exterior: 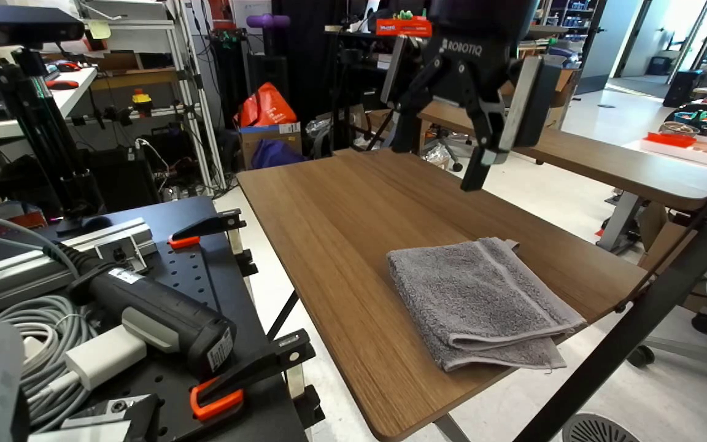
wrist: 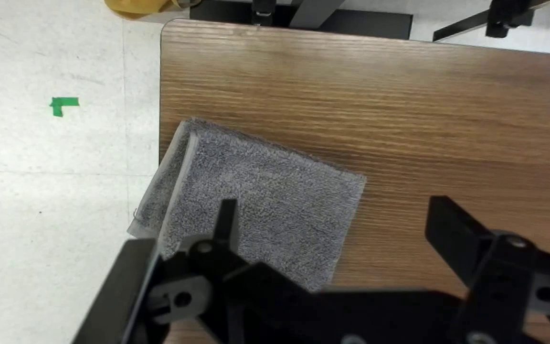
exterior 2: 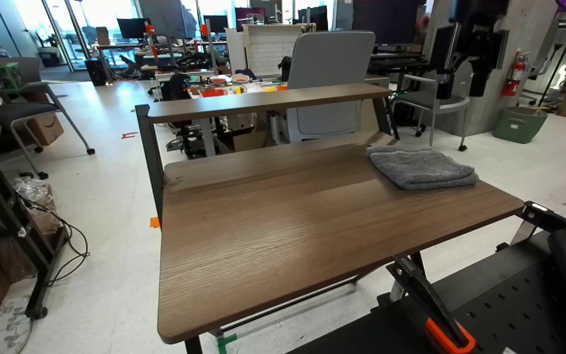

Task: Move the towel to the left

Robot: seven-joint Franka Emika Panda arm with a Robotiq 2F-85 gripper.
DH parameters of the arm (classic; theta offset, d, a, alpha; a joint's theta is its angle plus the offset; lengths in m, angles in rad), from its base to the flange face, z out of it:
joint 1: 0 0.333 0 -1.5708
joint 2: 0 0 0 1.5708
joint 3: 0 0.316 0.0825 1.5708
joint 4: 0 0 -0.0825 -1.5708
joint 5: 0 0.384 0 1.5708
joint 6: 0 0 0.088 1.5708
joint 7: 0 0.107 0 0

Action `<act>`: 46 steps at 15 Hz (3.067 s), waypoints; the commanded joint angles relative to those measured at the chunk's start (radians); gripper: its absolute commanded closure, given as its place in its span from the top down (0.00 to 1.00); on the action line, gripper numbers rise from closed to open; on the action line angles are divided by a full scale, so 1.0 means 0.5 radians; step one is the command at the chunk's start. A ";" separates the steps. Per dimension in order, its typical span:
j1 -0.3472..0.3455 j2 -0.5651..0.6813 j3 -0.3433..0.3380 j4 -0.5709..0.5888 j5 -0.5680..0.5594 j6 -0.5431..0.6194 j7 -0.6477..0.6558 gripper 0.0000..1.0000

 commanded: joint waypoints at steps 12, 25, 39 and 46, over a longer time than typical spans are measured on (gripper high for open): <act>-0.262 0.671 0.111 0.450 -0.068 0.254 0.015 1.00; -0.264 1.125 0.208 0.834 -0.109 0.247 -0.015 1.00; 0.049 1.407 0.365 1.280 -0.346 0.016 -0.021 1.00; 0.205 1.536 0.434 1.483 -0.400 -0.186 -0.050 1.00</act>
